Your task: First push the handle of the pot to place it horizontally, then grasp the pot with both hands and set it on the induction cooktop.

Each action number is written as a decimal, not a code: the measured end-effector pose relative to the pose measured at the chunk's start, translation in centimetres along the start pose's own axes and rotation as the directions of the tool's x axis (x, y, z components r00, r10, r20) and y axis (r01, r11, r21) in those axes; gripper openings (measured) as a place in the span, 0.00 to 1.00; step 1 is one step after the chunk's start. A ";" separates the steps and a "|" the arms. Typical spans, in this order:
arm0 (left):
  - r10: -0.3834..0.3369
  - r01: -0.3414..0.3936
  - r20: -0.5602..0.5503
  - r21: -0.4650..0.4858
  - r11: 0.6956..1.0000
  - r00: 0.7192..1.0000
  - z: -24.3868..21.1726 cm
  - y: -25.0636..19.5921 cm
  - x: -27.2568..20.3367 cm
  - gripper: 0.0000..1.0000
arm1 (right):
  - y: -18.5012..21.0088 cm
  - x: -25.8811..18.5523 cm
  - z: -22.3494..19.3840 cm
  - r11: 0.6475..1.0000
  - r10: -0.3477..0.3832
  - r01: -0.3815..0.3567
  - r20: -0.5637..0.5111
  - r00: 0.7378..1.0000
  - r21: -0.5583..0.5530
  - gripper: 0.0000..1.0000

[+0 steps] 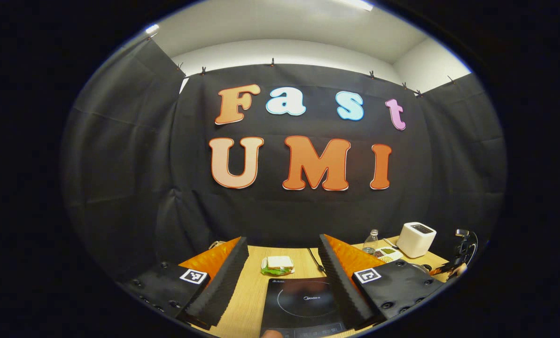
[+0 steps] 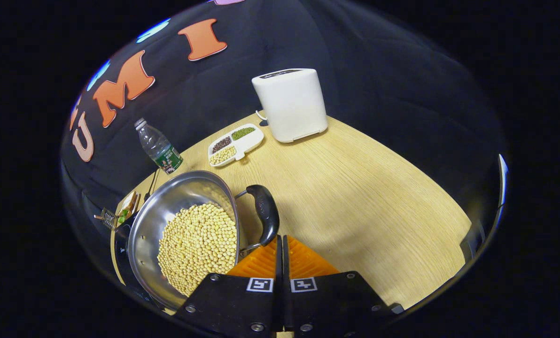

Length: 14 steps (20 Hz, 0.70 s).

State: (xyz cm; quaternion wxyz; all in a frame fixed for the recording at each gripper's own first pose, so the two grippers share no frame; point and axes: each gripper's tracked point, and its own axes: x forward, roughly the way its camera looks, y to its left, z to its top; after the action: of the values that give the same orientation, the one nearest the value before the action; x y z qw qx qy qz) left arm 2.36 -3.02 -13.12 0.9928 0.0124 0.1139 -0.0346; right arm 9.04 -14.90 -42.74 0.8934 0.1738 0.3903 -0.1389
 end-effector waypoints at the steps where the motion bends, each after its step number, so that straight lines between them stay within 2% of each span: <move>1: -0.011 0.011 -0.012 -0.001 1.000 1.000 -0.7 -0.5 0.2 0.98 | 0.0 0.0 0.1 1.000 -0.001 0.001 0.001 1.000 -0.002 0.00; 5: -0.040 0.039 -0.061 -0.009 0.999 0.997 -3.6 -2.2 1.1 0.99 | 0.3 0.8 1.0 0.997 -0.016 0.018 0.036 0.999 -0.078 0.00; 9: -0.069 0.068 -0.121 -0.008 0.998 0.990 -7.7 -5.0 1.7 0.98 | 0.7 1.0 1.3 0.997 -0.006 0.009 0.034 0.999 -0.076 0.00; 11: -0.097 0.096 -0.167 -0.015 0.995 0.981 -10.5 -7.1 2.0 0.98 | 0.6 0.3 1.4 0.996 0.004 -0.001 0.042 0.999 -0.084 0.00; 14: -0.169 0.152 -0.240 -0.088 0.984 0.956 -14.6 -11.2 2.5 0.96 | 0.4 -1.3 2.1 0.995 0.029 -0.021 0.083 0.996 -0.093 0.00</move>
State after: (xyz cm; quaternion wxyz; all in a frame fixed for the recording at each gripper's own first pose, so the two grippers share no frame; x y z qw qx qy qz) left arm 0.73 -13.89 -28.11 0.9646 -0.0267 0.2383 -0.1094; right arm 9.72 -15.25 -40.37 0.9177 0.1313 0.3562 -0.1170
